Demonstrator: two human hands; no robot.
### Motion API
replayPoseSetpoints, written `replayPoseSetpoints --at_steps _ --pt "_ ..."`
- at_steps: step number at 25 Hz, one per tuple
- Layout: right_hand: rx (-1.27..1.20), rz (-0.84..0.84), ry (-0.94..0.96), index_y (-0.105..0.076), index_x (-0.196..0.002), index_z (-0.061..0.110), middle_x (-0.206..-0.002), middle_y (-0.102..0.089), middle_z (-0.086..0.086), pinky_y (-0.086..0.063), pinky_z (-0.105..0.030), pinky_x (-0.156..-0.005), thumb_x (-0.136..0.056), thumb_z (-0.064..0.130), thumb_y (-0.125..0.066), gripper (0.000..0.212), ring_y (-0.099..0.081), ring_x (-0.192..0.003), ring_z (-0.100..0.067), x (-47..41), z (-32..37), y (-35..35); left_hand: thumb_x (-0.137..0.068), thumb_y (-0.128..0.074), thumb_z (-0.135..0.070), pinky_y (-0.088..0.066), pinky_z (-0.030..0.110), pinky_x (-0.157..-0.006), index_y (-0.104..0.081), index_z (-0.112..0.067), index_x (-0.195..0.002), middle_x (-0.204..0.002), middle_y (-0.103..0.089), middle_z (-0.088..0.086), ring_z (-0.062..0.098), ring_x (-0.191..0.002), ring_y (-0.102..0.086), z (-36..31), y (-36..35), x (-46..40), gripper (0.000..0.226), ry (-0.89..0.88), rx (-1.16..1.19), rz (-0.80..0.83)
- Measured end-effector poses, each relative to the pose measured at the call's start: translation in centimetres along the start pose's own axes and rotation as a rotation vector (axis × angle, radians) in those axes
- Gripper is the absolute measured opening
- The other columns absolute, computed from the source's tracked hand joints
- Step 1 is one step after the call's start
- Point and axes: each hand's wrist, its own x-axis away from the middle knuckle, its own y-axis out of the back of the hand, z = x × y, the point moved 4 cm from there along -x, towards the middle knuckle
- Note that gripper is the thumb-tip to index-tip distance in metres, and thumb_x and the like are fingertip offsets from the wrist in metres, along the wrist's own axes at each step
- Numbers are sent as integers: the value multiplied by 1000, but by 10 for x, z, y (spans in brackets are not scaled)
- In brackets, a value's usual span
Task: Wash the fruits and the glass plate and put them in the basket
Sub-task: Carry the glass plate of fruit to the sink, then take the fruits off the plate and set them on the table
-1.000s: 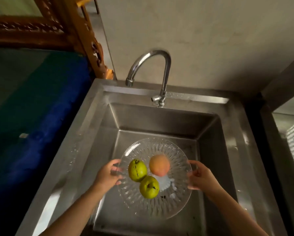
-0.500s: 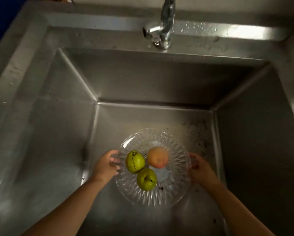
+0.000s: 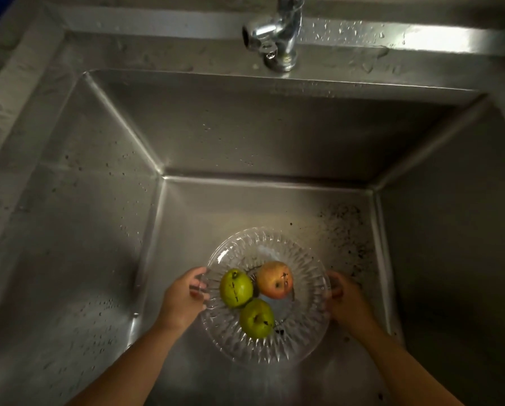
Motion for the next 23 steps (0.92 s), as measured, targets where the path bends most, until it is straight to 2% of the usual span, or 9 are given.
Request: replayPoseSetpoints --at_steps 2,4,6,9,12,17,19,21,23 --pt "120 -73 52 -50 -121 23 -113 -63 -6 -54 -45 -85 -74 17 -72 52 -62 -94 -19 2 4 5 -72 -65 9 -48 19 -63 -57 -6 -120 -94 -60 11 23 -76 -58 -11 8 2 51 -132 -184 -87" --pt "232 -115 262 -40 -133 29 -127 -49 -5 -48 -37 -93 -69 15 -76 75 -51 -110 -15 7 16 6 -64 -74 3 -46 26 -75 -54 -11 -124 -111 -54 8 19 -90 -56 -24 11 8 66 -277 -260 -100" --pt "297 -7 503 -32 -137 37 -133 -42 -4 -41 -28 -96 -64 11 -77 90 -41 -118 -13 14 33 -5 -61 -78 -1 -48 29 -82 -47 -18 -130 -121 -49 3 16 -104 -53 -34 3 13 78 -310 -199 68" --pt "444 176 651 -27 -137 40 -147 -32 -1 -38 -33 -106 -67 15 -74 88 -32 -133 -18 13 42 -27 -61 -82 -10 -43 28 -98 -36 -27 -137 -127 -47 -1 13 -115 -50 -36 -18 12 90 -219 -126 336" --pt "440 207 714 -36 -136 28 -146 -37 0 -39 -32 -106 -70 14 -70 75 -36 -132 -18 6 45 -41 -60 -82 -14 -45 29 -96 -45 -36 -123 -126 -51 -3 14 -113 -52 -34 -28 5 76 -236 -171 340" --pt "326 109 686 -50 -123 21 -119 -56 0 -40 -20 -86 -63 19 -79 67 -54 -107 -17 -4 56 -40 -55 -82 -14 -53 31 -87 -55 -41 -99 -110 -63 -1 17 -102 -61 -32 -27 3 58 -268 -117 235" --pt "253 84 604 -50 -121 22 -110 -54 4 -45 -23 -83 -58 21 -83 71 -55 -99 -14 -1 61 -32 -55 -82 -12 -54 26 -84 -56 -37 -99 -108 -63 2 18 -99 -62 -34 -18 10 57 -224 -2 174" --pt "176 64 544 -51 -118 26 -105 -53 9 -53 -27 -82 -55 20 -86 72 -58 -94 -13 5 72 -22 -52 -81 -17 -50 10 -76 -55 -39 -97 -103 -64 0 11 -93 -61 -45 -4 19 57 -218 73 109" --pt "96 51 541 -52 -113 30 -100 -54 13 -55 -21 -75 -54 17 -86 69 -60 -88 -9 19 96 -13 -49 -77 -23 -47 7 -74 -54 -40 -96 -102 -64 -2 8 -93 -59 -65 18 32 55 -242 103 56"
